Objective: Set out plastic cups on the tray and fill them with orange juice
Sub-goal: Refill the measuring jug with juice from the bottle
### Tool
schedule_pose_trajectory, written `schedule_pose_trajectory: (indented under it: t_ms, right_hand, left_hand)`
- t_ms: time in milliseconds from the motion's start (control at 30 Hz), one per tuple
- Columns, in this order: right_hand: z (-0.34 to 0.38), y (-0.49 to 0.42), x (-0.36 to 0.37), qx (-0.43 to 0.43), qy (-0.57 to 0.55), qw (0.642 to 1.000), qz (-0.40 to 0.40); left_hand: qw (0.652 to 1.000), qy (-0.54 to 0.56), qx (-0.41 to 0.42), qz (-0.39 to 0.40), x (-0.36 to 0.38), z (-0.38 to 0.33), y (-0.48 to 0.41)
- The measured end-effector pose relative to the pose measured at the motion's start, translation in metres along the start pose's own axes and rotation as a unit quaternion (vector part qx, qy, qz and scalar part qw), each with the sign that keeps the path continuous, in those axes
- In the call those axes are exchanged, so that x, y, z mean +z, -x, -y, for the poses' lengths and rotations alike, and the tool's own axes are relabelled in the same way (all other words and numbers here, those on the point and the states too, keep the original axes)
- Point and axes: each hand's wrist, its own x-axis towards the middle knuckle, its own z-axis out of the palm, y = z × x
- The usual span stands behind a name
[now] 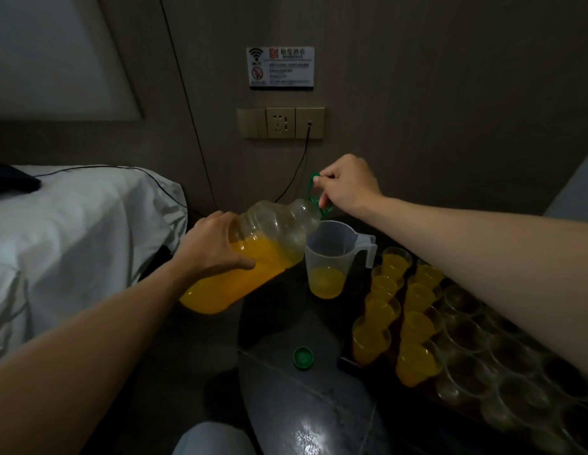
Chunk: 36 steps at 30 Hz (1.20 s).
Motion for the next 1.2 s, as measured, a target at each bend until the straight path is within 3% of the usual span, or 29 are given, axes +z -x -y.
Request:
schedule_pose_trajectory:
  t_ms: [233,600,1200]
  right_hand:
    - [-0.017,0.005,0.005,0.059,-0.114,0.992,0.011]
    - [-0.031,0.011,0.010,0.089,-0.144,0.985,0.017]
    - [-0.024,0.015,0.024,0.064,-0.048,0.997,0.005]
  left_hand:
    - [0.998,-0.044,0.019,0.050,-0.012,-0.005,-0.007]
    - [0.991,-0.084,0.017,0.107,-0.023,-0.016,-0.017]
    - [0.986,-0.108,0.018,0.127,-0.030,-0.013,-0.019]
